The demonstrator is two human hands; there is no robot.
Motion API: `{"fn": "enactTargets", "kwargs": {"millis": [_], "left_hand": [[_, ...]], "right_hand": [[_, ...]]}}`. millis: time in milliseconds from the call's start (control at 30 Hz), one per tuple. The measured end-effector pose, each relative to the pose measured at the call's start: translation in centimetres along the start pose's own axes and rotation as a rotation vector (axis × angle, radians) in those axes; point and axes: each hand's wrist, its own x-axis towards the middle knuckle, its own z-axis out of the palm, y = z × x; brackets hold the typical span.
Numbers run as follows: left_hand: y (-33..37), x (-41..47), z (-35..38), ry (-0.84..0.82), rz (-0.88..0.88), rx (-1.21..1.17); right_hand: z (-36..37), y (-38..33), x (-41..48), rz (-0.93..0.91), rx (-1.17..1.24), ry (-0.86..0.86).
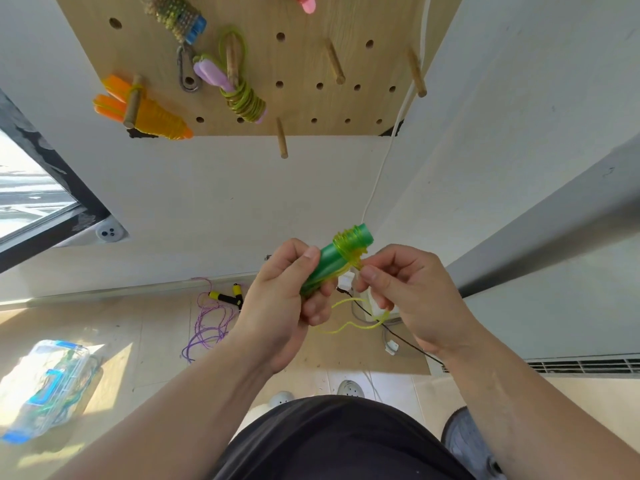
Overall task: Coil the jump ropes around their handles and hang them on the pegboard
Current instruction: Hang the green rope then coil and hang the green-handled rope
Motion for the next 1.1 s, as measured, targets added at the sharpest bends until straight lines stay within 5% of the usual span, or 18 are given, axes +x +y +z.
{"fn": "enactTargets", "kwargs": {"millis": [233, 433, 733, 867, 1100], "left_hand": [[0.6, -0.1, -0.9, -0.107, -0.099, -0.138], [1.3, -0.2, -1.5, -0.13, -0.119, -0.197], [1.2, -0.4, -2.8, -0.263, -0.185, 0.469], [1.0, 0.5, -2.8, -0.273, -0.052, 0.955], [0.2, 2.2, -3.2, -0.091, 0.06, 1.339]], "right_hand": [[-1.7, -0.8, 1.3, 0.062, 0.037, -0.285], [-2.4, 0.5, 2.2, 0.075, -0.041, -0.259], [-3.8, -1.6, 5.8, 0.058, -0.734, -0.492], [-2.0, -2.1, 6.8, 0.013, -0.988, -0.579], [0.9, -1.3, 5.5, -0.067, -1.149, -0.457]]}}
